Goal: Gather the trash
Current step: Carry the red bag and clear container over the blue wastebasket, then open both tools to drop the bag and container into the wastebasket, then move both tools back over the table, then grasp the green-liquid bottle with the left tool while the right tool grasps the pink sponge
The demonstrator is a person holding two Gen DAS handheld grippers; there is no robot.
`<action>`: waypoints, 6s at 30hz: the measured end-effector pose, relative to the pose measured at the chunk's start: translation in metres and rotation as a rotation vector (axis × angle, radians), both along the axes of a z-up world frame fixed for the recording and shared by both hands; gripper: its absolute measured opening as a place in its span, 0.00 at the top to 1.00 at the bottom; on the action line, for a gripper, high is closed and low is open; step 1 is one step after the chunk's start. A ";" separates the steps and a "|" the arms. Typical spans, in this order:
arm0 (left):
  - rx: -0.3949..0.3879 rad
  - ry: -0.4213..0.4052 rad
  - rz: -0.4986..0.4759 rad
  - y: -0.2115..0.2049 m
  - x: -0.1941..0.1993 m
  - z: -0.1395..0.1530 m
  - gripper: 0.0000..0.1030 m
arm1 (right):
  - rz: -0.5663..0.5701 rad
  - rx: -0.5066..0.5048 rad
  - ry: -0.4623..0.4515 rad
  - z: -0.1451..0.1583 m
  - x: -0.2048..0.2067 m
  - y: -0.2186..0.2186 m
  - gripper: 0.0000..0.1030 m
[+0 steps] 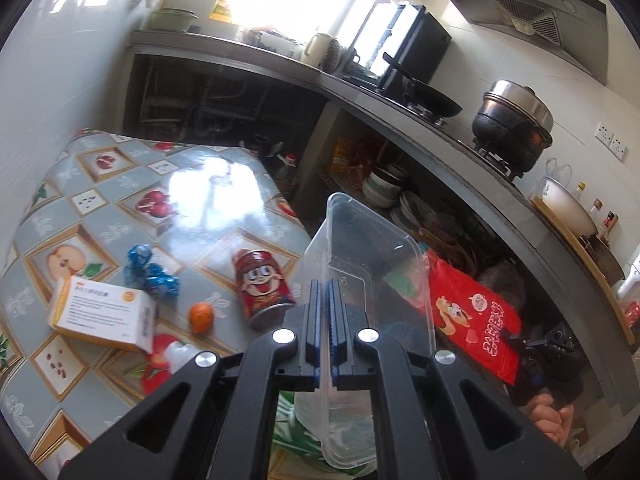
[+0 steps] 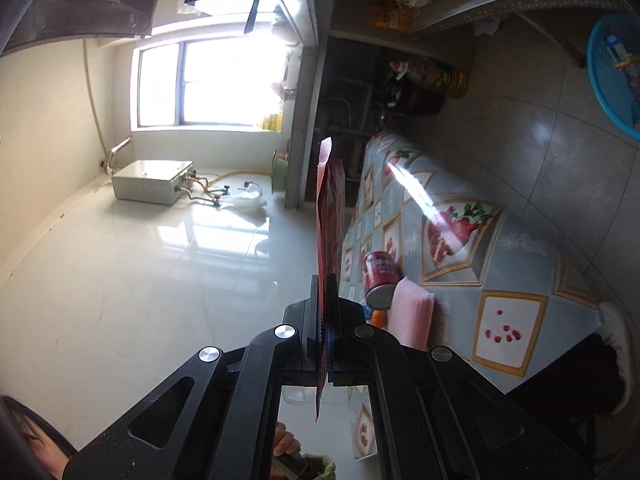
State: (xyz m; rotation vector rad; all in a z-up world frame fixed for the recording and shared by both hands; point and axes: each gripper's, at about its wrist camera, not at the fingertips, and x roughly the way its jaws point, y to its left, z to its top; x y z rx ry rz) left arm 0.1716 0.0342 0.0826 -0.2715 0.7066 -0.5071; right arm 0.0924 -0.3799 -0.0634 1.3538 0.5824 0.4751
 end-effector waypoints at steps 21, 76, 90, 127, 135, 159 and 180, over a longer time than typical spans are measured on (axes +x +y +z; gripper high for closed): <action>0.168 0.324 -0.457 -0.307 0.098 -0.069 0.97 | -0.567 -0.379 0.347 -0.068 -0.094 -0.114 0.99; 0.093 0.382 -0.376 -0.248 0.111 -0.057 0.20 | -0.578 -0.794 0.710 -0.181 -0.038 -0.109 0.58; 0.050 0.007 -0.097 -0.073 0.024 -0.009 0.06 | -0.461 -1.080 0.516 -0.093 -0.055 -0.055 0.50; -0.130 0.255 0.038 0.071 -0.046 -0.128 0.06 | 0.346 -0.726 0.058 -0.026 0.045 0.168 0.84; -0.085 0.303 0.066 0.075 -0.035 -0.134 0.06 | 0.597 -0.540 0.047 -0.042 0.029 0.205 0.85; 0.176 0.342 0.085 0.075 -0.035 -0.143 0.34 | 0.488 -0.851 -0.058 0.012 0.047 0.207 0.57; 0.134 0.398 0.052 0.076 -0.060 -0.142 0.35 | 0.684 -1.355 -0.056 -0.036 0.138 0.249 0.19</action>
